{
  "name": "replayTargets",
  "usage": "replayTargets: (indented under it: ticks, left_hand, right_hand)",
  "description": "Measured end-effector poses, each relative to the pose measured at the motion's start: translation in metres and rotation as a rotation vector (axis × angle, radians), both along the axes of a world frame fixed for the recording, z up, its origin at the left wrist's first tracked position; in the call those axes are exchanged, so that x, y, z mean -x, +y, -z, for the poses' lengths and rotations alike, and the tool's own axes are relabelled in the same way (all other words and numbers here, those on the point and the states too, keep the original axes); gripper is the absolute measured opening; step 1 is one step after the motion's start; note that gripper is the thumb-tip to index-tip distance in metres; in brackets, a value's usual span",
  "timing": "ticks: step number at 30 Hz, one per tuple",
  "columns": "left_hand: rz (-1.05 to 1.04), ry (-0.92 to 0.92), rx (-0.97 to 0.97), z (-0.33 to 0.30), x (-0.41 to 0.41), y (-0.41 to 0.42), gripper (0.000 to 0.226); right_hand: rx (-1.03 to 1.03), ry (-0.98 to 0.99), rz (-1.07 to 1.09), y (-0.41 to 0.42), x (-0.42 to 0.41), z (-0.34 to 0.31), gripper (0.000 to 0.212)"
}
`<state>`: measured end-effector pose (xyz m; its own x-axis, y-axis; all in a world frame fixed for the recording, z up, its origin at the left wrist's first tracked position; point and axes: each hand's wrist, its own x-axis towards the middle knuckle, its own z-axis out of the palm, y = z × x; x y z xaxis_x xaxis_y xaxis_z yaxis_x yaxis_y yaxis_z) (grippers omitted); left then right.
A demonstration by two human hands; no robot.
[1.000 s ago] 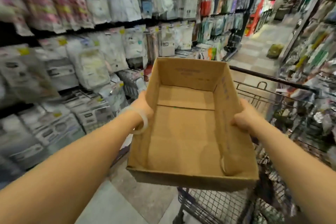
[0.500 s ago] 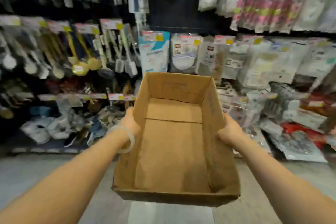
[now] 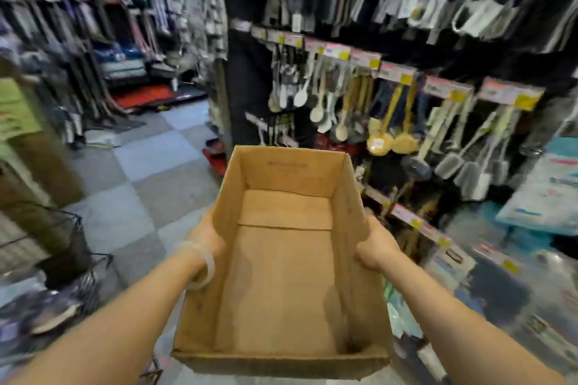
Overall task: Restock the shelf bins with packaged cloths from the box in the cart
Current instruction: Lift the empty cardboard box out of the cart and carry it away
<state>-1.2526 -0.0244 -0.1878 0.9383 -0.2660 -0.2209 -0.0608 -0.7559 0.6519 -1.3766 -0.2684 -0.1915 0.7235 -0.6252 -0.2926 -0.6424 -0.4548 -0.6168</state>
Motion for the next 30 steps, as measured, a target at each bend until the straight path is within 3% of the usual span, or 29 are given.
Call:
replayTargets:
  ticks: [5, 9, 13, 16, 20, 23, 28, 30]
  left_hand:
    - [-0.189, 0.010, 0.064, 0.003, -0.062, 0.024, 0.051]
    - [-0.363, 0.029, 0.010, 0.009, -0.103, 0.049, 0.044]
    - [-0.481, 0.041, -0.010, 0.019, -0.150, 0.078, 0.055]
    - [-0.560, 0.108, -0.006, 0.028, -0.195, 0.102, 0.061]
    - [-0.575, 0.139, -0.013, 0.036, -0.277, 0.137, 0.065]
    - [-0.577, 0.161, 0.006, 0.031, -0.347, 0.164, 0.056]
    - [-0.546, 0.136, -0.032, 0.006, -0.458, 0.189, 0.061]
    - [-0.561, 0.104, -0.018, 0.004, -0.501, 0.192, 0.053]
  right_hand:
    - [0.025, -0.005, -0.208, 0.000, -0.109, -0.003, 0.060]
    - [0.065, -0.033, -0.407, 0.014, -0.195, -0.005, 0.055]
    - [0.105, -0.022, -0.506, 0.042, -0.278, 0.006, 0.044]
    - [0.084, -0.014, -0.561, 0.069, -0.343, 0.021, 0.048]
    - [0.049, -0.004, -0.597, 0.103, -0.433, 0.038, 0.048]
    - [0.033, 0.010, -0.617, 0.127, -0.501, 0.038, 0.047]
    - [-0.048, -0.029, -0.576, 0.152, -0.607, 0.028, 0.055]
    - [-0.078, -0.049, -0.554, 0.155, -0.647, 0.026, 0.054]
